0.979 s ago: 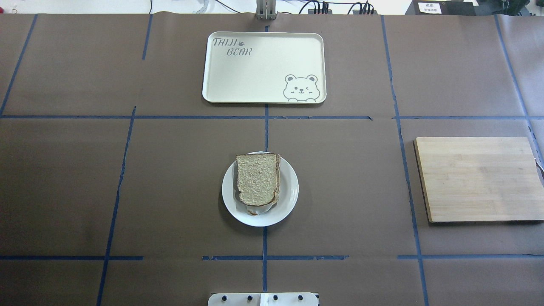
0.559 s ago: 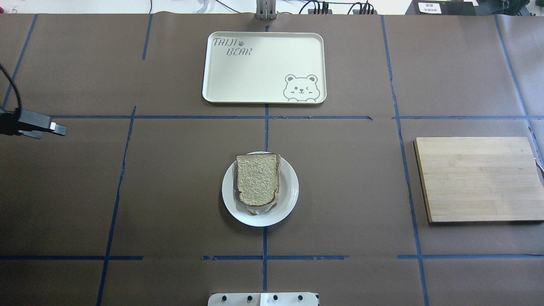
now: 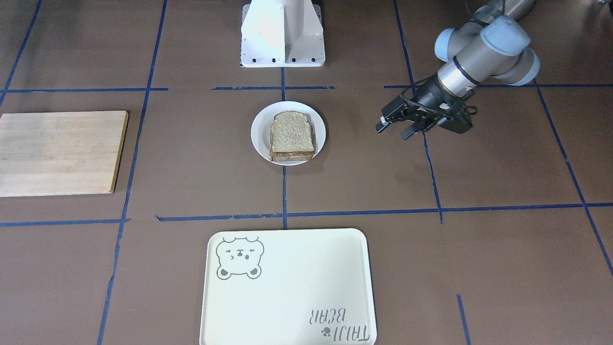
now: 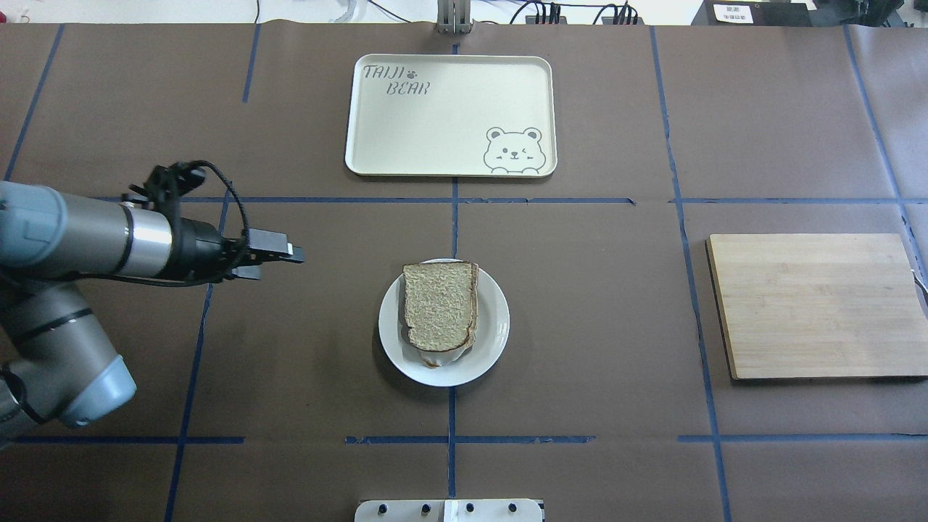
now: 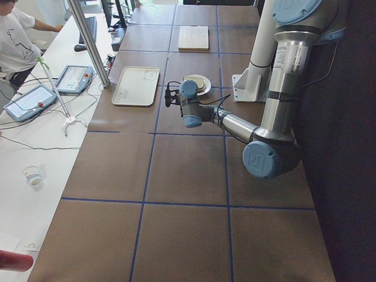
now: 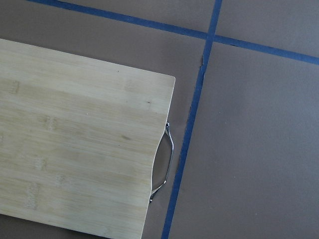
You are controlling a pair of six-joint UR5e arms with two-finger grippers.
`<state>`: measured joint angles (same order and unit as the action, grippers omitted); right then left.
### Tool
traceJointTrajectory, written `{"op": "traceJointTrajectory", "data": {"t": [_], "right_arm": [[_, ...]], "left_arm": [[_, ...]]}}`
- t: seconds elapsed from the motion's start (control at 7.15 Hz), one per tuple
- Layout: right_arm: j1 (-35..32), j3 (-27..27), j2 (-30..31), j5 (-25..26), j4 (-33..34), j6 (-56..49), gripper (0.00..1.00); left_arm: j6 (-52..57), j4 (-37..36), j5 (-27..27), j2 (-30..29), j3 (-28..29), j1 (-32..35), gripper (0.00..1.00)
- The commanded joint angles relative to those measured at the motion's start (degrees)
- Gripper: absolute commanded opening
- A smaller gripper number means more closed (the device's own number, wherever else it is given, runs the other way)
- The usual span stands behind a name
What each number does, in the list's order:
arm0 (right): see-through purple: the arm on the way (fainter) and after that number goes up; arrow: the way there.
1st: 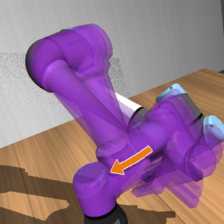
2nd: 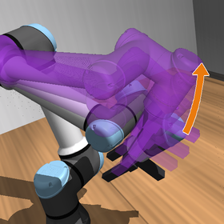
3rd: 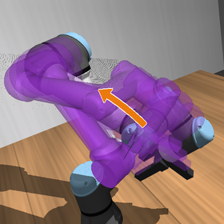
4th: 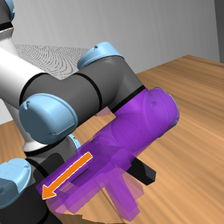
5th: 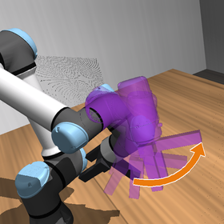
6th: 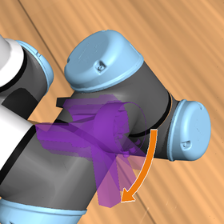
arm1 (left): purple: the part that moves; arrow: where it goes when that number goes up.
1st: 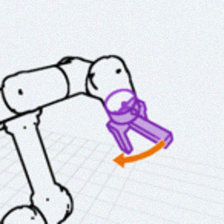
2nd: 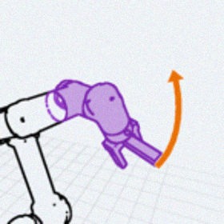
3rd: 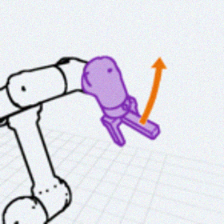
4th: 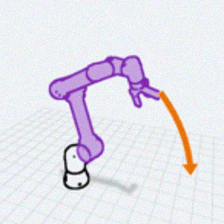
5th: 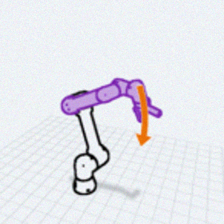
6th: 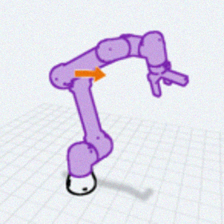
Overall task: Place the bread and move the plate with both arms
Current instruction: 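Move the left gripper toward the white plate's rim nearest it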
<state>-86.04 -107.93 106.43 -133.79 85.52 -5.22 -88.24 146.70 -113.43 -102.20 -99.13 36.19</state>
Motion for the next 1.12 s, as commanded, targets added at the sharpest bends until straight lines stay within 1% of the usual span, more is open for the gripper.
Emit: {"op": "traceJointTrajectory", "data": {"t": [0.0, 0.14, 0.28, 0.42, 0.56, 0.84, 0.98], "right_arm": [[0.0, 0.09, 0.0, 0.02, 0.0, 0.03, 1.0], [0.0, 0.0, 0.0, 0.02, 0.0, 0.03, 1.0], [0.0, 0.09, -0.09, 0.02, 0.0, 0.12, 1.0], [0.09, 0.09, -0.09, 0.02, 0.0, 0.12, 1.0], [0.0, 0.09, -0.09, 0.02, 0.0, 0.12, 1.0], [0.09, 0.09, -0.09, 0.02, 0.0, 0.12, 1.0], [0.0, 0.09, -0.09, 0.02, 0.0, 0.12, 1.0]], "left_arm": [[-5.19, 1.13, 11.26, -4.75, 1.56, -10.66, 1.0], [-5.71, 2.87, 13.65, -6.16, 2.7, -13.05, 1.0], [-8.33, 6.02, 14.71, -6.87, 4.97, -14.2, 0.8], [-8.36, 8.32, 14.73, -7.14, 7.08, -14.3, 0.6], [-8.44, 10.17, 14.73, -7.14, 9.28, -14.3, 0.59], [-8.44, 10.89, 14.73, -7.31, 10.36, -14.39, 0.59], [-8.53, 10.98, 14.81, -8.62, 11.84, -14.39, 0.56]]}}
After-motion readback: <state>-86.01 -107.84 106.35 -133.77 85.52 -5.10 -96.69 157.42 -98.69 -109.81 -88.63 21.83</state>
